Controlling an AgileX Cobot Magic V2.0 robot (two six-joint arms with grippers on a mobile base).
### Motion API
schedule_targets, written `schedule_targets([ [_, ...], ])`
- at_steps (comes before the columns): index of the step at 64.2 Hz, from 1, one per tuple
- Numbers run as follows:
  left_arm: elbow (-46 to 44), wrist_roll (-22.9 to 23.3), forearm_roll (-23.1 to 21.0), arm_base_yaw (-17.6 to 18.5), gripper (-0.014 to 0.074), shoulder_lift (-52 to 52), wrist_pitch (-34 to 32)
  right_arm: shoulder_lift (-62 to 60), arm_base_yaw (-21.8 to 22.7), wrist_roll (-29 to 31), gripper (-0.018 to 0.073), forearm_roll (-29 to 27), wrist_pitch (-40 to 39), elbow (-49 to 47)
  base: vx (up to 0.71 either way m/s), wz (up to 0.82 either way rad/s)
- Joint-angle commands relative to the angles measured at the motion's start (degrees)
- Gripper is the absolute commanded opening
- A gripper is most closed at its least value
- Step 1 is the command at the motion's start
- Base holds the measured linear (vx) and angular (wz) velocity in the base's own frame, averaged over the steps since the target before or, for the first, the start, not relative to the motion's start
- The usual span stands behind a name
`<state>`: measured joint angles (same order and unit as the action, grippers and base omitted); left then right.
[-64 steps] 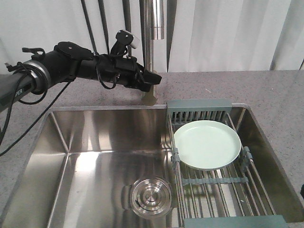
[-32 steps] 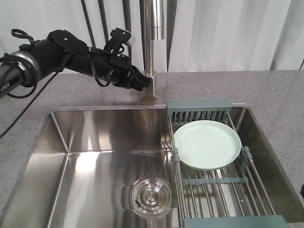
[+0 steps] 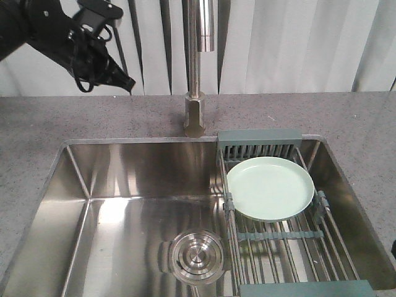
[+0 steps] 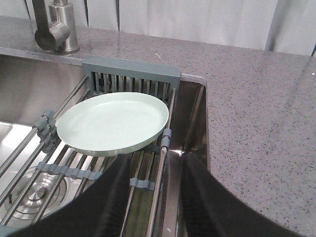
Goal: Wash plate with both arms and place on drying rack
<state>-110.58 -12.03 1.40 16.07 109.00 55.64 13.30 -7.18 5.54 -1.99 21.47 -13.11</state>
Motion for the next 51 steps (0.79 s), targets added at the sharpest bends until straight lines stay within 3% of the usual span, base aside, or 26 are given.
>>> schedule_targets([
  [1,-1.9,3.7,5.1,-0.1,-0.0006,-7.2,-2.1,0.5,0.2,0.1,0.0256,0.0,-4.0,-1.4,0.00,0.00],
  [10,-1.0,5.9,8.5,-0.1,-0.0006,-12.2,-2.4,0.5,0.2,0.1,0.0256,0.0,-4.0,-1.4,0.00,0.00],
  [18,6.3,7.6,11.0,-0.1,-0.0006,-17.6,-6.1,0.5,0.2,0.1,0.0256,0.0,-4.0,-1.4,0.00,0.00],
  [32,27.1,8.2,10.7,-0.1,-0.0006,-31.1,-17.3,0.5,0.2,0.1,0.0256,0.0,-4.0,-1.4,0.00,0.00],
  [51,55.0,14.9,10.7,-0.1,-0.0006,-51.6,-34.4,0.5,0.2,0.1,0.0256,0.0,-4.0,-1.4,0.00,0.00],
])
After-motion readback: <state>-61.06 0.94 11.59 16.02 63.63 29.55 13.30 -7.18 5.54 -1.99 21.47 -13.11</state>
